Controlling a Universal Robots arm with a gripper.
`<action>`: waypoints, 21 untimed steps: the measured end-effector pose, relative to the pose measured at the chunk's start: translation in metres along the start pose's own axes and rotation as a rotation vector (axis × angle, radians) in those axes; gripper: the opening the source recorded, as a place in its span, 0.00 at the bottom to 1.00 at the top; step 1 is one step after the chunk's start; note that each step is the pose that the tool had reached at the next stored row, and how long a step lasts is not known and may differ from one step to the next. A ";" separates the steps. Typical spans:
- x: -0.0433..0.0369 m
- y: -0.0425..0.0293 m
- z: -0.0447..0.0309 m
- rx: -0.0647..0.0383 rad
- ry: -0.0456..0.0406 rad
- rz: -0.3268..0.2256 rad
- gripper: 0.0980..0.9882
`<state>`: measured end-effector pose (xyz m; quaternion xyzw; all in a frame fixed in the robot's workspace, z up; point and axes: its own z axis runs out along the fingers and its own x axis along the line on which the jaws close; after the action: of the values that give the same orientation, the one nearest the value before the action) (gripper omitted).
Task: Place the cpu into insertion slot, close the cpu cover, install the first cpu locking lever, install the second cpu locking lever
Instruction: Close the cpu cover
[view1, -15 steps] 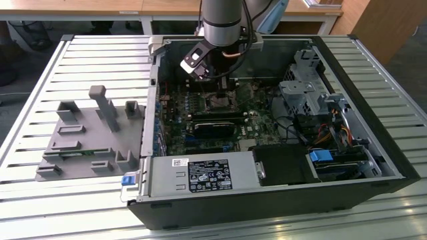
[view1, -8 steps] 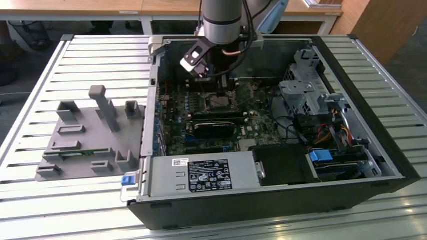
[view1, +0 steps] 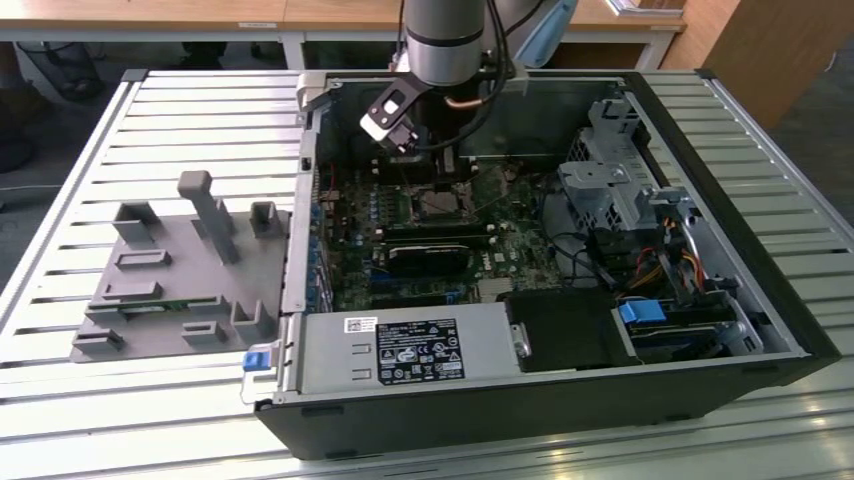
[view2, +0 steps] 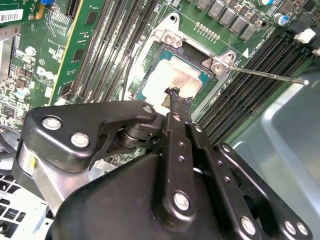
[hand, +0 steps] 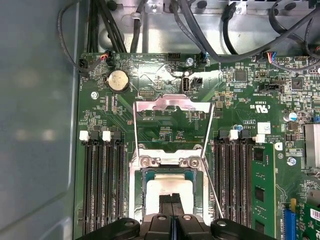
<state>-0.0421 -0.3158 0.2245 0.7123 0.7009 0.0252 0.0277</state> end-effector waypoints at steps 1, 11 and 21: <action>0.0000 0.0000 -0.0004 0.000 -0.0001 0.000 0.02; -0.0001 0.0007 -0.0097 0.000 -0.0001 0.000 0.02; -0.0001 0.0021 -0.0289 0.000 -0.0001 0.000 0.02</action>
<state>-0.0422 -0.3158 0.2534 0.7123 0.7009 0.0250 0.0276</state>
